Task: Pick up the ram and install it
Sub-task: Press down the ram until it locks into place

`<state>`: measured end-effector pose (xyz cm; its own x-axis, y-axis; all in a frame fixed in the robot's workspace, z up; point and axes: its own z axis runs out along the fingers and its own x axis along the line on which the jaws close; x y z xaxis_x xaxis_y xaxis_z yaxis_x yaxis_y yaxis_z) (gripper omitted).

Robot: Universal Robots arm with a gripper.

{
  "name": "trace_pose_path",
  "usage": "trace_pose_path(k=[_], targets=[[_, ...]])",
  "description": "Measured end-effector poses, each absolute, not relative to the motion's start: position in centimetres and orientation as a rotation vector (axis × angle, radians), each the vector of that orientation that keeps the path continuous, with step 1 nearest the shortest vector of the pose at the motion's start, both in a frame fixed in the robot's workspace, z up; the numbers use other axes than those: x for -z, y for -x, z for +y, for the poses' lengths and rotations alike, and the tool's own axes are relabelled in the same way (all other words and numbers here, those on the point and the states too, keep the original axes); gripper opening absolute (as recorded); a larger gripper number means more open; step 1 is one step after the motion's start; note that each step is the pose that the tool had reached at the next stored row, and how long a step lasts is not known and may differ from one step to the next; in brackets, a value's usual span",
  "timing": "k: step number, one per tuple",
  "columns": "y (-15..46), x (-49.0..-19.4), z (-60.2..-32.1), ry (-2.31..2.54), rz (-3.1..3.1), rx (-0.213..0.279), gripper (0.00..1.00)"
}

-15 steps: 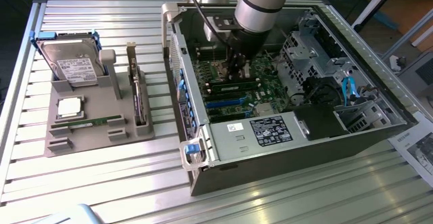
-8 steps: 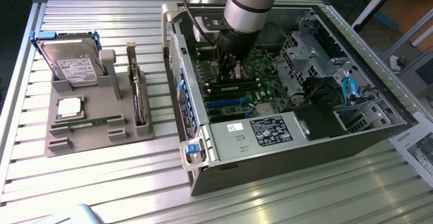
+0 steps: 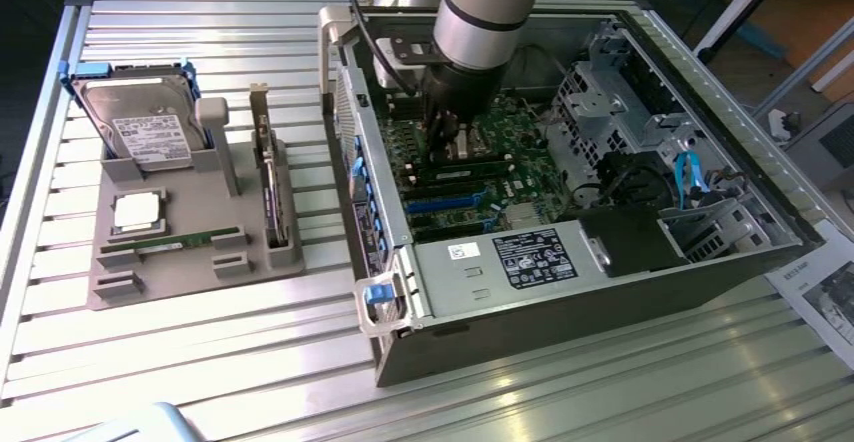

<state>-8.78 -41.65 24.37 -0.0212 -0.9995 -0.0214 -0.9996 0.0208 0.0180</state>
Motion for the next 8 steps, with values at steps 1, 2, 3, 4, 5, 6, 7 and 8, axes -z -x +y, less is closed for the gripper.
trace_pose_path(k=[1, 2, 3, 4, 5, 6, 7, 8], targets=[[8.78, -24.21, -41.65, 2.196, 2.243, -0.044, 0.1], [8.78, -24.09, -41.65, 2.196, 2.243, -0.044, 0.1], [8.78, -24.01, -41.65, 2.196, 2.242, -0.044, 0.1], [8.78, -24.02, -41.65, 2.196, 2.243, -0.044, 0.1], [8.78, -24.02, -41.65, 2.196, 2.243, -0.044, 0.1], [8.78, -24.02, -41.65, 2.196, 2.243, -0.044, 0.1], [8.78, -24.01, -41.65, 2.196, 2.243, -0.044, 0.1], [8.78, -23.95, -41.65, 2.196, 2.242, -0.044, 0.1]])
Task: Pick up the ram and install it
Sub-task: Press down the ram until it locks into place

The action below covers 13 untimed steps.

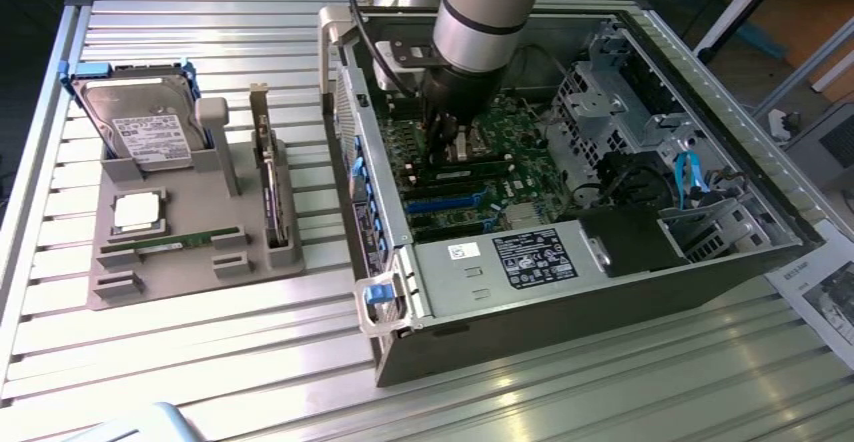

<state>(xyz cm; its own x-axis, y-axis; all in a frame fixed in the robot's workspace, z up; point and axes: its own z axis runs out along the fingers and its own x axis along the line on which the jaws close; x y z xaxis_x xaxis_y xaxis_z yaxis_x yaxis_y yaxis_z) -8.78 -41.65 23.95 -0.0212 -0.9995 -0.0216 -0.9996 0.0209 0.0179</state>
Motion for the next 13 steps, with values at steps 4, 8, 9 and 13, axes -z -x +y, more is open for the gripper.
trace_pose_path(k=[4, 8, 9, 13], targets=[[8.78, -23.77, -41.66, 2.196, 2.243, -0.044, 0.1], [8.78, -23.62, -41.65, 2.196, 2.242, -0.044, 0.1], [8.78, -23.61, -41.65, 2.196, 2.243, -0.044, 0.1], [8.78, -23.58, -41.65, 2.196, 2.243, -0.044, 0.1]])
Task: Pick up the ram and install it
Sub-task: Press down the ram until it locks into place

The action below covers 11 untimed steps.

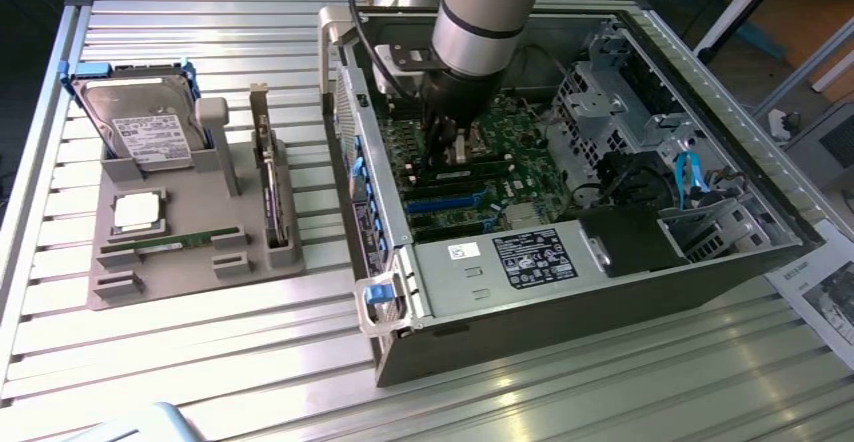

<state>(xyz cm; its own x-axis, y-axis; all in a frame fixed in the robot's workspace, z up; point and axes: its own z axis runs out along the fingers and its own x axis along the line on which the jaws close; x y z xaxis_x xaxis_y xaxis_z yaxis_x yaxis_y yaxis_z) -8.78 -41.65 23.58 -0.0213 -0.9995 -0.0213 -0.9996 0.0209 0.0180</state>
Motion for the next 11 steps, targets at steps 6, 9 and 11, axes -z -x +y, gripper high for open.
trace_pose_path(k=[6, 9, 11], targets=[[8.79, -23.31, -41.66, 2.196, 2.243, -0.044, 0.1], [8.79, -23.18, -41.66, 2.196, 2.243, -0.044, 0.1], [8.79, -23.1, -41.66, 2.196, 2.243, -0.044, 0.1]])
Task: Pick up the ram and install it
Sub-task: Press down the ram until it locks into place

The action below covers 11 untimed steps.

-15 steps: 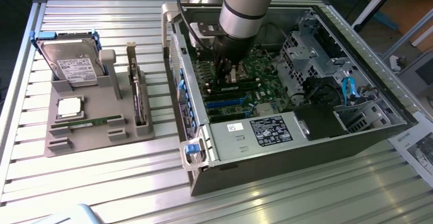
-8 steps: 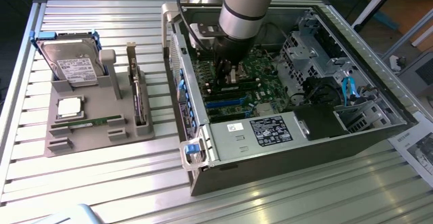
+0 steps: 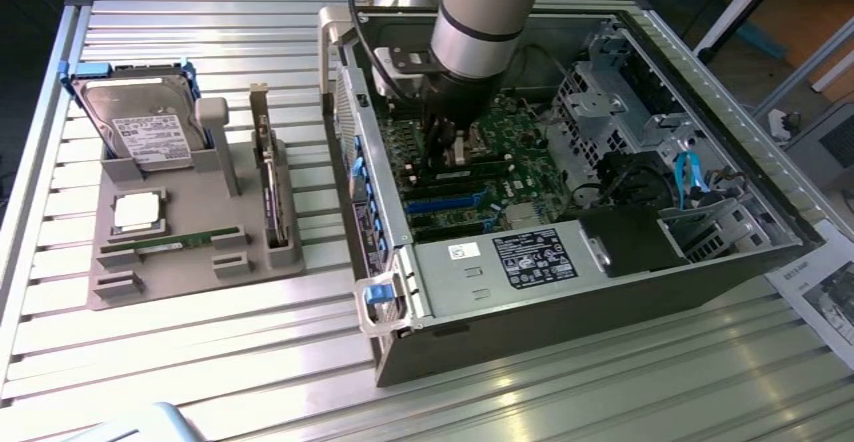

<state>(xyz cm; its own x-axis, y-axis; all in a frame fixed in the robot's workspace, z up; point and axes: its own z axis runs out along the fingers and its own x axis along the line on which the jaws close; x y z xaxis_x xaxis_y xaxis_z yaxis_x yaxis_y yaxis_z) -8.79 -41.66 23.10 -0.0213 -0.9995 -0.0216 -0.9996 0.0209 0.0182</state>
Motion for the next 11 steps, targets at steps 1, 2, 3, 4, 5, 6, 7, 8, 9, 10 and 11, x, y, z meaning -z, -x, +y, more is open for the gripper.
trace_pose_path(k=[1, 2, 3, 4, 5, 6, 7, 8, 9, 10, 11], targets=[[8.79, -23.07, -41.66, 2.196, 2.243, -0.044, 0.1], [8.79, -23.01, -41.66, 2.196, 2.243, -0.044, 0.1], [8.78, -22.98, -41.65, 2.196, 2.243, -0.044, 0.1], [8.78, -22.97, -41.65, 2.196, 2.243, -0.044, 0.1], [8.78, -22.97, -41.65, 2.196, 2.243, -0.044, 0.1], [8.78, -22.96, -41.65, 2.196, 2.243, -0.044, 0.1], [8.78, -22.96, -41.65, 2.196, 2.242, -0.044, 0.1], [8.78, -22.97, -41.65, 2.196, 2.242, -0.044, 0.1], [8.78, -23.02, -41.65, 2.195, 2.242, -0.044, 0.1], [8.77, -23.15, -41.64, 2.195, 2.242, -0.044, 0.1], [8.77, -23.24, -41.63, 2.195, 2.242, -0.044, 0.1]])
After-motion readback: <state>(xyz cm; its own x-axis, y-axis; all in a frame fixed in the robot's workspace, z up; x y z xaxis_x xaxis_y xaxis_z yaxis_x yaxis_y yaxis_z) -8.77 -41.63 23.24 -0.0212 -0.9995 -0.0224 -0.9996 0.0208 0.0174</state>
